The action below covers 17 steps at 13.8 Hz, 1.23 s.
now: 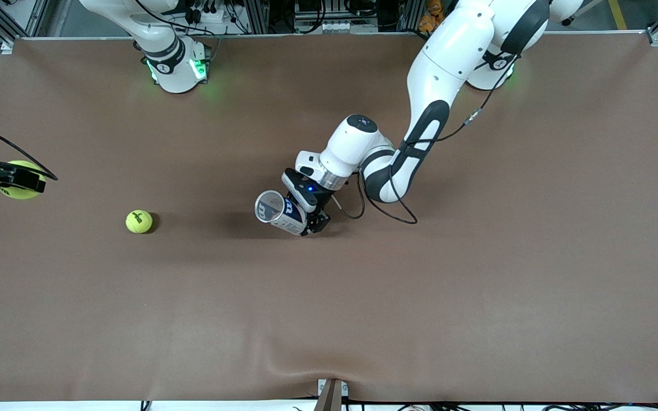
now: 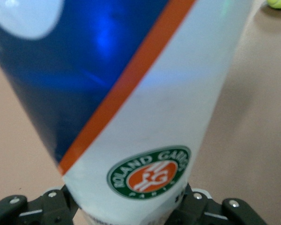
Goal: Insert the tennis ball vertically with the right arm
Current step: 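Tilt the can opening with the left gripper while the right gripper carries the ball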
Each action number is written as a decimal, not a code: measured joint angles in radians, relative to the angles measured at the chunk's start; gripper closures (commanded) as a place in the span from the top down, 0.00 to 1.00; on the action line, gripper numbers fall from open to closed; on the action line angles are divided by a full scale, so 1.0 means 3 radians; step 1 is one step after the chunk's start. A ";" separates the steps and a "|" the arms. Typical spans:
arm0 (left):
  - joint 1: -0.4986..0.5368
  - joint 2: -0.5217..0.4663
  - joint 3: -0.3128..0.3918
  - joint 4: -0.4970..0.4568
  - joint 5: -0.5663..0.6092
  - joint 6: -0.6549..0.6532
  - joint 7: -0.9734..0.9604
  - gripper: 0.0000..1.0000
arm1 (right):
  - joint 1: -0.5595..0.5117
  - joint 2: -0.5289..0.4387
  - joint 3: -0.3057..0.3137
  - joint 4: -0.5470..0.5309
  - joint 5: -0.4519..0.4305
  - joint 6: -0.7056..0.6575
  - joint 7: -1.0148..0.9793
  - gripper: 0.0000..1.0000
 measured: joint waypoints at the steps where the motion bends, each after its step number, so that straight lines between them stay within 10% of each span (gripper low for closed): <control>1: 0.0017 0.0031 0.0008 -0.0002 0.0026 0.0091 0.0000 0.79 | 0.0000 0.0000 0.0000 0.0000 0.0000 0.0000 0.0000 0.00; 17: 0.0059 0.0404 0.0192 -0.0004 0.0050 0.1000 0.0011 0.81 | 0.0006 0.0000 0.0016 -0.0012 0.0000 0.0001 0.0000 0.00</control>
